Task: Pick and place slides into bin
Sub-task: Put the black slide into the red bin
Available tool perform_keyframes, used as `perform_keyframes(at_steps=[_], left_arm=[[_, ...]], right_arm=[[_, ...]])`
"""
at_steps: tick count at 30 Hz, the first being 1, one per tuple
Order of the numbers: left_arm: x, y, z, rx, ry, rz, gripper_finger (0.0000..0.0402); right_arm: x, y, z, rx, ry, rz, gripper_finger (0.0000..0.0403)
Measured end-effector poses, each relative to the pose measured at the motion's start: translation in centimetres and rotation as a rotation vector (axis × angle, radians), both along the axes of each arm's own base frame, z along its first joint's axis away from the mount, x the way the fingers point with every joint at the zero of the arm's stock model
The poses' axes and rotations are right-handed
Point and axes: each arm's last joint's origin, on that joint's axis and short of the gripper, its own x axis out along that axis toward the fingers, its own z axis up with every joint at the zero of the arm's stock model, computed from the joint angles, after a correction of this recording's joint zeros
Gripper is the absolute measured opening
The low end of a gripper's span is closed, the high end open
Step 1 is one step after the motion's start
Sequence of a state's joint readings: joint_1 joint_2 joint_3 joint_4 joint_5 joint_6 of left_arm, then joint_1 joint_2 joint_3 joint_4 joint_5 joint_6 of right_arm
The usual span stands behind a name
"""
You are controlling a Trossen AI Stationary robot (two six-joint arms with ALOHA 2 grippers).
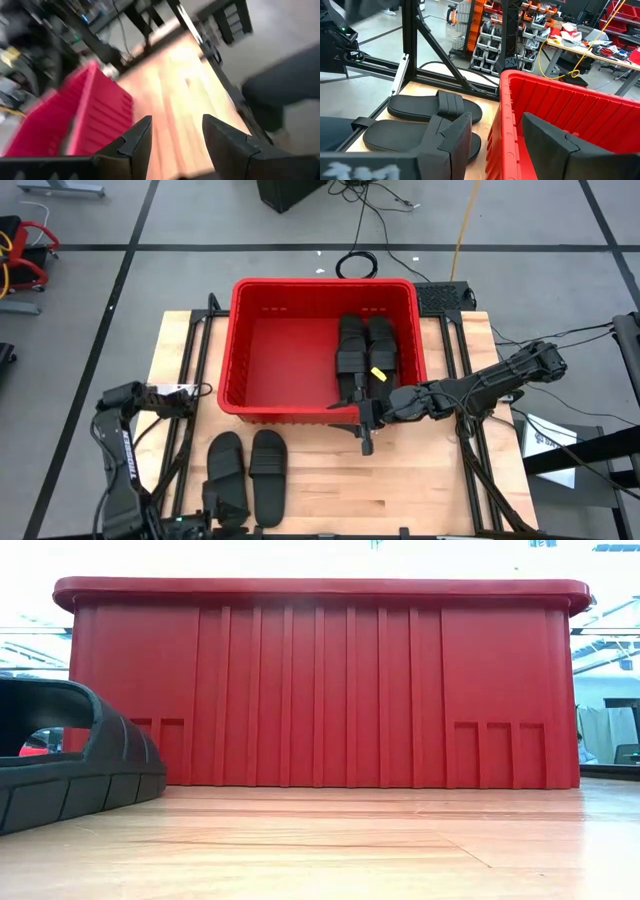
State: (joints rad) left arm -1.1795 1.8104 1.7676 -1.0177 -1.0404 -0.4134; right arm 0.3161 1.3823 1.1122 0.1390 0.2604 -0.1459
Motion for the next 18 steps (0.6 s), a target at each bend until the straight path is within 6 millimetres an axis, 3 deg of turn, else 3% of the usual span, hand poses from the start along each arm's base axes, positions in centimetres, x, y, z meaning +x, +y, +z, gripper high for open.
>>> perform_keyframes(at_steps=[9, 18], left_arm=[[0.4, 1.6, -3.1, -0.076, 0.320, 0.172, 0.0179], [1.7, 1.4, -6.7, -0.078, 0.586, 0.309, 0.0179]], right_arm=[[0.0, -0.1, 0.0, -0.005, -0.001, -0.021, 0.0163], [0.0, -0.1, 0.0, -0.004, -0.002, -0.031, 0.0161]])
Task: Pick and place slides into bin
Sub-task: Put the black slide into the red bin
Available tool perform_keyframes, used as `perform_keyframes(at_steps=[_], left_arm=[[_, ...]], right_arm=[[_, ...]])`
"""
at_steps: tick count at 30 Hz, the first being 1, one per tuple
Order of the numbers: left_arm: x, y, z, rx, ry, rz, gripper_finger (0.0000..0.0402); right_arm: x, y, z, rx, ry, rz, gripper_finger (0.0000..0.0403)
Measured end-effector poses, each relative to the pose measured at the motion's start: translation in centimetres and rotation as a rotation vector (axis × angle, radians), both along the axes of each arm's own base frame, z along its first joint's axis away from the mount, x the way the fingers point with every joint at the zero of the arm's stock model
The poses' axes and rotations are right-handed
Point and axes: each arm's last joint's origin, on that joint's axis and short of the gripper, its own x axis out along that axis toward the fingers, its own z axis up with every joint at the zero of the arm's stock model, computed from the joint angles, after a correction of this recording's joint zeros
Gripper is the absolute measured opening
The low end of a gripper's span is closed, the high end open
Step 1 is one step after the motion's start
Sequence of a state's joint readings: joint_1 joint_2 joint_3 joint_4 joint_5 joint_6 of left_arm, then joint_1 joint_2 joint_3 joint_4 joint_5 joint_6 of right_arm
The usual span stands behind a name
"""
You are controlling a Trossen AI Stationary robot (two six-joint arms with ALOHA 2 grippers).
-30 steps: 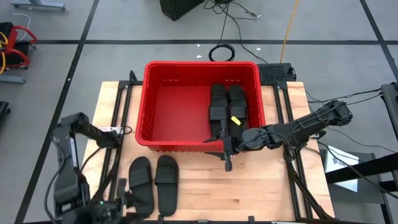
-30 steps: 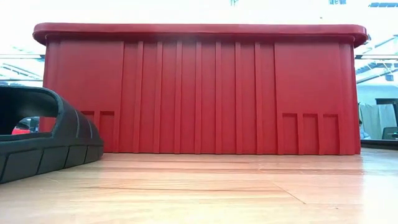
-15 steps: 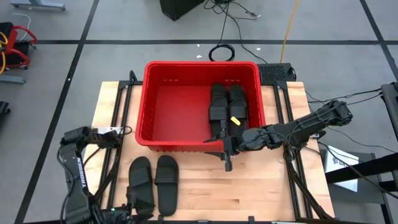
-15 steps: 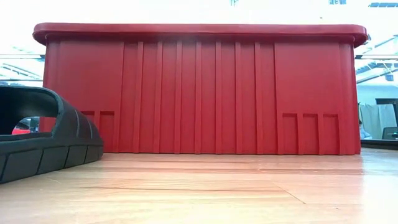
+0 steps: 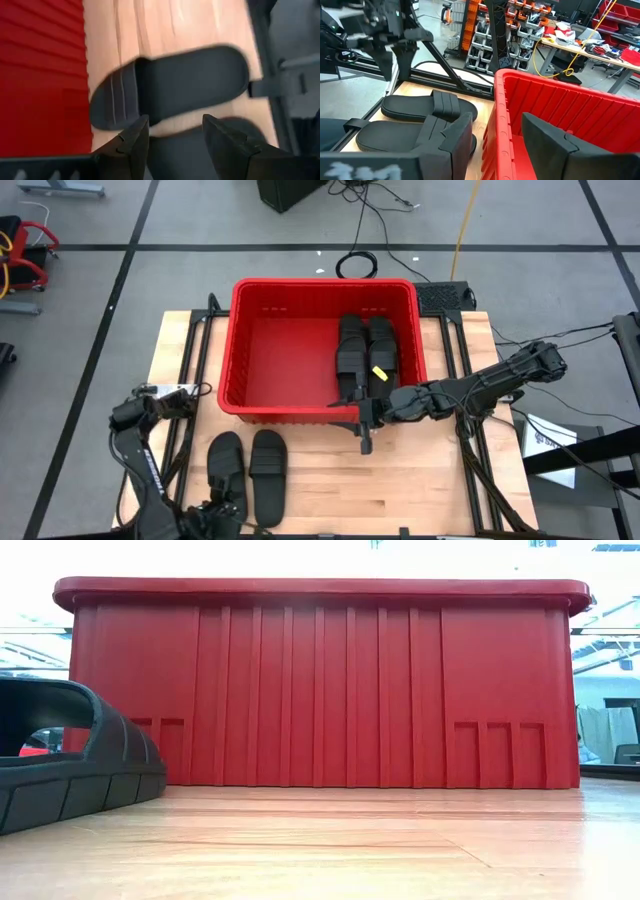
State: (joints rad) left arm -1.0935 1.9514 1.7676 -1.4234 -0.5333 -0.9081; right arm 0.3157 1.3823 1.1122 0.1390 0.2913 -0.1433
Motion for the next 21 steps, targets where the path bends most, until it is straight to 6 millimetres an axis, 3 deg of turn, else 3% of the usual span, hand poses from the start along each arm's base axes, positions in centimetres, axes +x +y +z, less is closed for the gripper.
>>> perform_keyframes(at_steps=[16, 21], left_arm=[[0.1, -0.6, -5.8, 0.199, 0.189, 0.128, 0.0179], [-0.2, 0.1, -7.7, 0.257, 0.237, 0.155, 0.0179]], right_arm=[[0.0, 0.0, 0.0, 0.001, 0.000, 0.000, 0.0158], [0.0, 0.0, 0.0, 0.025, 0.001, -0.004, 0.0159]])
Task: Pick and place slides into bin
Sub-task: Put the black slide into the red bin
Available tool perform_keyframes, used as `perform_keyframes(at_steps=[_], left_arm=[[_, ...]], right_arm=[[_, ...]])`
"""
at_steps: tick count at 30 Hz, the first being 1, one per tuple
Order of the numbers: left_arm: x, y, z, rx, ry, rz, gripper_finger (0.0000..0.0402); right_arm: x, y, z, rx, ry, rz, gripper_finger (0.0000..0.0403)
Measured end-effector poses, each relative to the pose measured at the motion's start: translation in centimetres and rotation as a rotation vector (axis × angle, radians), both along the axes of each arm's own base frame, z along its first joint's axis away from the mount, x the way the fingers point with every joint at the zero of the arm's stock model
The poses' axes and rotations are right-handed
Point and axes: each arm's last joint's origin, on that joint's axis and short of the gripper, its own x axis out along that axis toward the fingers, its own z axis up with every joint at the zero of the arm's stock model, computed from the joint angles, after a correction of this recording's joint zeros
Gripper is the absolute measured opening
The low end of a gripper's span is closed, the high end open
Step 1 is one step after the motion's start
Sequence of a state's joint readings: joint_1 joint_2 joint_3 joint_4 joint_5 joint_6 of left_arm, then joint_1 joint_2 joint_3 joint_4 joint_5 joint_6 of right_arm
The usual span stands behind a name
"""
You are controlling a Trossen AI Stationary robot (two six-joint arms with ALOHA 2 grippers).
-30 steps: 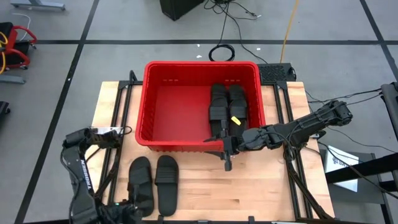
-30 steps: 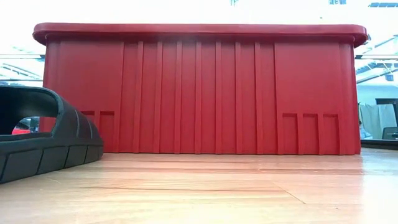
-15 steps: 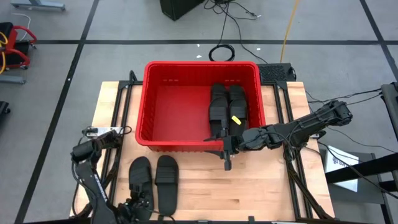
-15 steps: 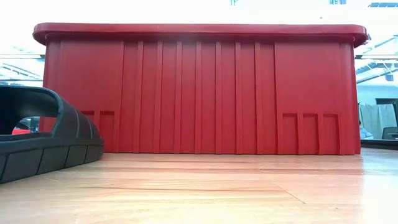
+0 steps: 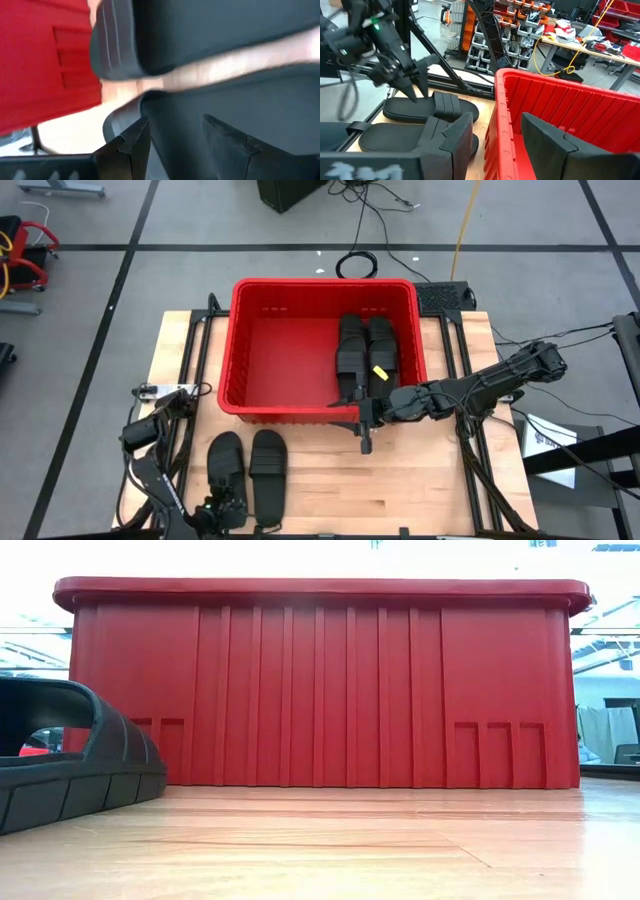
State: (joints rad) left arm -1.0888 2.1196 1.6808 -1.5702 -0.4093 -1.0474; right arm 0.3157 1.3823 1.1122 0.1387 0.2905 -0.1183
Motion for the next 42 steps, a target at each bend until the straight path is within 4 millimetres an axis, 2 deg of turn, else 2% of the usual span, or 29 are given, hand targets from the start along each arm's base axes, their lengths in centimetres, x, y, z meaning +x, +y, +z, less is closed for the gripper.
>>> perform_keyframes(at_steps=[8, 23, 39, 42], left_arm=[[-0.6, 1.9, -2.5, 0.085, 0.051, 0.093, 0.0179], [-1.3, 5.3, -5.7, 0.234, 0.076, 0.222, 0.0179], [-0.8, 5.9, -5.8, 0.233, 0.101, 0.268, 0.0179], [-0.8, 5.9, -5.8, 0.232, 0.100, 0.268, 0.0166]], right_arm=[[0.0, 0.0, 0.0, 0.002, 0.000, 0.000, 0.0156], [0.0, 0.0, 0.0, 0.002, 0.000, -0.001, 0.0155], [0.0, 0.0, 0.0, 0.002, 0.001, -0.001, 0.0155], [0.0, 0.0, 0.0, 0.002, 0.001, -0.001, 0.0155]])
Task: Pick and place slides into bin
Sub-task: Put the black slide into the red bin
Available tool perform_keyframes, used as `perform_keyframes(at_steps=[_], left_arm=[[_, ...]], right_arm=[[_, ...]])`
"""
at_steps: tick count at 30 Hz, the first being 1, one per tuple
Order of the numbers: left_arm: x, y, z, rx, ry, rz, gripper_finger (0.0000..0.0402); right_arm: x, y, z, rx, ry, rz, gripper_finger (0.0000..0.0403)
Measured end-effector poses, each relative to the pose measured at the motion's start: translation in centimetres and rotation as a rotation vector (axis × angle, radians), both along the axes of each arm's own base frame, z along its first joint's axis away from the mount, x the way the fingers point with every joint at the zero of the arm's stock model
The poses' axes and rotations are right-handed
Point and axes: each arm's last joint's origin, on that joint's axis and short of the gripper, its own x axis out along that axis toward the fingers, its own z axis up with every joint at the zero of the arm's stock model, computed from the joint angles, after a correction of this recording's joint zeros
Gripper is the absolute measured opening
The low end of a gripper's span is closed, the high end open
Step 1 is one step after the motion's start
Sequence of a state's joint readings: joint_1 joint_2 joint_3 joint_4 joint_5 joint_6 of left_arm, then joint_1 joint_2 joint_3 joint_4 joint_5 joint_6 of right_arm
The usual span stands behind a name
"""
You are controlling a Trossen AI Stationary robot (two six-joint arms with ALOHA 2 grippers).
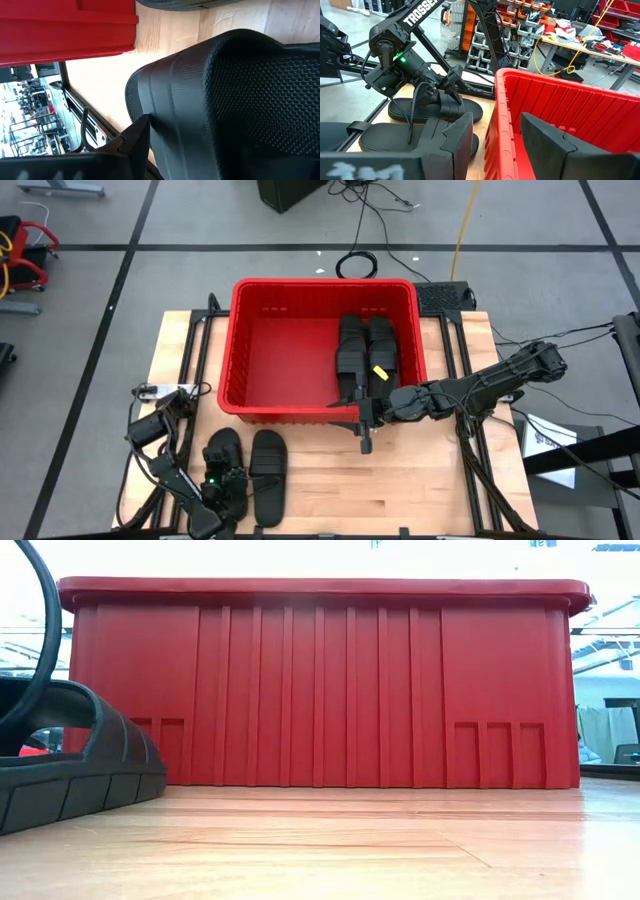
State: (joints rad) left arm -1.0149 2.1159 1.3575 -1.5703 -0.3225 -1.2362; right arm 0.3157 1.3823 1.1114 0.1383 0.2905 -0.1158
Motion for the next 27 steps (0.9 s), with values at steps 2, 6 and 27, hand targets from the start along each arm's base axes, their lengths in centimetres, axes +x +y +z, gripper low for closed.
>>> perform_keyframes(at_steps=[2, 6, 27], left_arm=[[0.00, 0.00, 0.00, 0.000, 0.000, 0.000, 0.0146], [0.03, -0.04, 0.07, -0.002, 0.006, 0.000, 0.0093], [0.01, -0.13, 0.21, -0.016, -0.009, 0.037, 0.0005]], right_arm=[[0.00, 0.00, 0.00, 0.000, 0.000, 0.000, 0.0155], [0.00, 0.00, 0.00, 0.000, 0.000, 0.000, 0.0155], [0.02, -0.37, -0.76, -0.006, 0.000, -0.010, 0.0155]])
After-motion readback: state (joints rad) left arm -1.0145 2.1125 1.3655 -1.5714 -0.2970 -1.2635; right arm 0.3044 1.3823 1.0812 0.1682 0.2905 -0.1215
